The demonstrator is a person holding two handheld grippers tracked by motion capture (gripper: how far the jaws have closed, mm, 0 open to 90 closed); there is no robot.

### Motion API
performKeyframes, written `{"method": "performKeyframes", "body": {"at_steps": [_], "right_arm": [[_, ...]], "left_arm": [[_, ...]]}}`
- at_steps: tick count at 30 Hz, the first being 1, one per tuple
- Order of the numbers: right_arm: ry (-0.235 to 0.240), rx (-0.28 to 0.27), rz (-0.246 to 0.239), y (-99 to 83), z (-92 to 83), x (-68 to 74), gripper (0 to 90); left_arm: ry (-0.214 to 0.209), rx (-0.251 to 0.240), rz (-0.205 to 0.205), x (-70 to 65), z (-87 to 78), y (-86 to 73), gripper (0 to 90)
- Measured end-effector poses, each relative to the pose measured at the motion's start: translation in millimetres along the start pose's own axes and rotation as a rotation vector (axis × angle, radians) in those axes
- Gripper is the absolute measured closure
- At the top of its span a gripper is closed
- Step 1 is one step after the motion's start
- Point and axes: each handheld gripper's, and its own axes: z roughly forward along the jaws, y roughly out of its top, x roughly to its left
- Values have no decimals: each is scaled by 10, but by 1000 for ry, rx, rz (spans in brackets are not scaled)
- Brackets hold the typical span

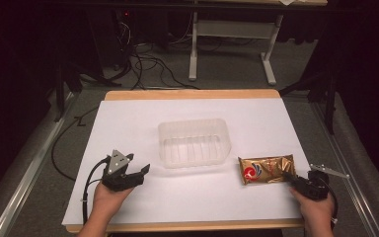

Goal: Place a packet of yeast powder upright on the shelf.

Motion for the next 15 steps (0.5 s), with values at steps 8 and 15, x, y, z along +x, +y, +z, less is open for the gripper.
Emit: {"method": "performKeyframes", "body": {"at_steps": [8, 15], "right_arm": [[50, -42, 4, 25, -51, 37, 886], [68, -122, -48, 62, -158, 149, 898]], "left_arm": [[2, 4, 0, 8, 3, -12, 302], [1, 0, -6, 3, -9, -11, 302]]}}
